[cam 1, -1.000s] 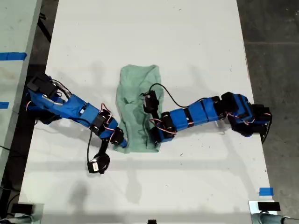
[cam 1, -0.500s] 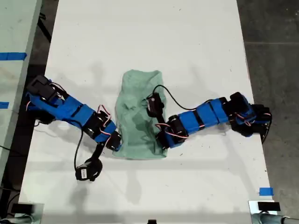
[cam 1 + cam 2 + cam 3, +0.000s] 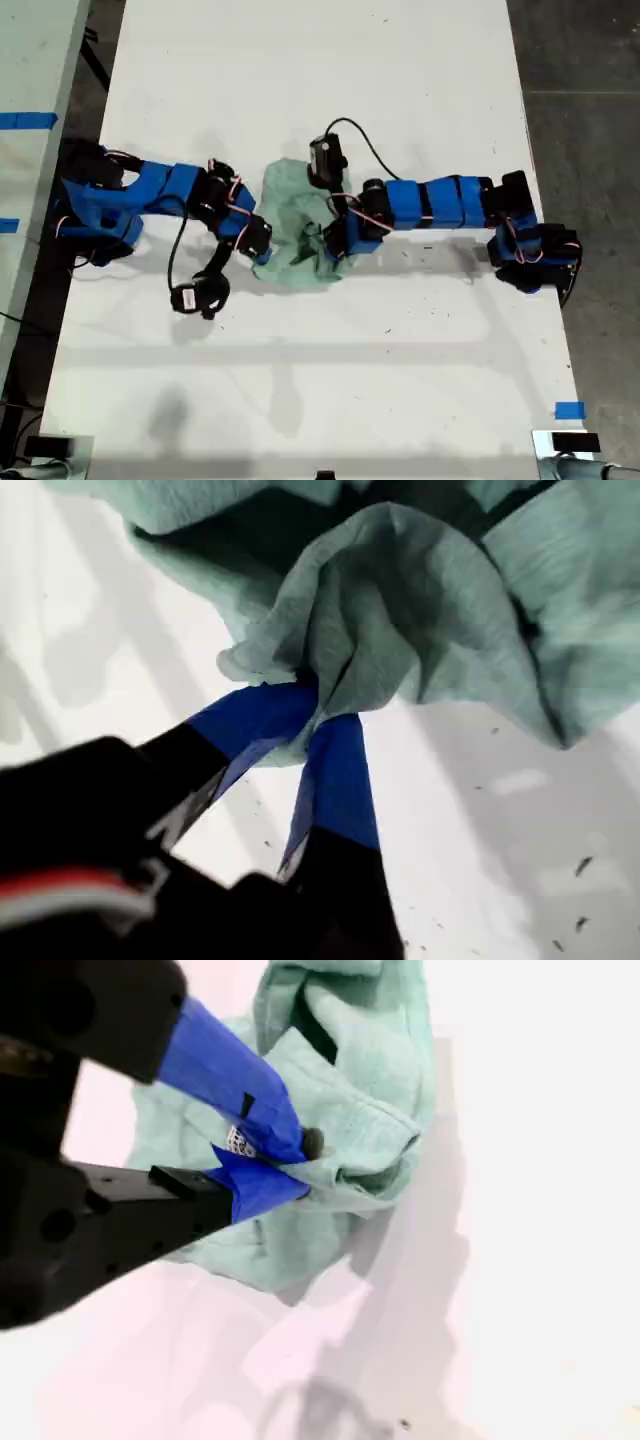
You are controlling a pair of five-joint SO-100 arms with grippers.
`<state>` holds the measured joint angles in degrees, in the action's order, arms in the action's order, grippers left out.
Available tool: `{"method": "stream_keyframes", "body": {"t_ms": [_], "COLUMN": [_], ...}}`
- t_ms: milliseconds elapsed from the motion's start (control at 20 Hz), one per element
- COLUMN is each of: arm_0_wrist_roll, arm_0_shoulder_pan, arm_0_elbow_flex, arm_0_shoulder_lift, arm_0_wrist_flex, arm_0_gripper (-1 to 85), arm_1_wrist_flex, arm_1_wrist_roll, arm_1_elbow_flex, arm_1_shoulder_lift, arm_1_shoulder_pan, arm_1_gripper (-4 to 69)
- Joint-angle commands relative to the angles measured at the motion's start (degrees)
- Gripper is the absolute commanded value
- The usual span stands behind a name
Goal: Fold tshirt
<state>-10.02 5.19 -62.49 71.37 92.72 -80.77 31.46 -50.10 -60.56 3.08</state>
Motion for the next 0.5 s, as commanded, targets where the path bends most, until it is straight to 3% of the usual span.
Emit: {"method": "stream_keyframes", "body": {"t_ms": [0,200,300,350,400,450], "arm_0_wrist_roll": [-9.9,-19.2,-20.2,-20.2,-19.8,-18.7], "arm_0_shoulder_pan": [12.7,24.3,26.3,26.6,27.3,28.7], "arm_0_elbow_flex": [1.7,2.3,2.4,2.4,2.4,2.4], "arm_0_shoulder_lift": [3.3,-1.6,-3.1,-3.4,-3.3,-2.2], "arm_0_wrist_flex": [0.4,-1.1,-1.2,-1.2,-1.0,-0.1], "arm_0_gripper": [0.0,0.0,0.0,0.5,19.3,34.1], "arm_1_wrist_flex": [-0.2,-0.2,-0.4,-1.1,-1.7,-3.0], "arm_1_wrist_roll": [6.0,10.3,10.7,10.3,10.7,11.5], "arm_1_elbow_flex": [1.5,1.3,1.1,1.1,1.1,1.1], "arm_1_shoulder_lift": [-6.4,-6.0,-5.6,-5.6,-5.6,-5.9], "arm_1_shoulder_pan": [8.5,16.1,17.5,17.8,18.5,20.1], "arm_1_gripper": [-1.5,-1.6,0.1,11.1,35.5,38.4]}}
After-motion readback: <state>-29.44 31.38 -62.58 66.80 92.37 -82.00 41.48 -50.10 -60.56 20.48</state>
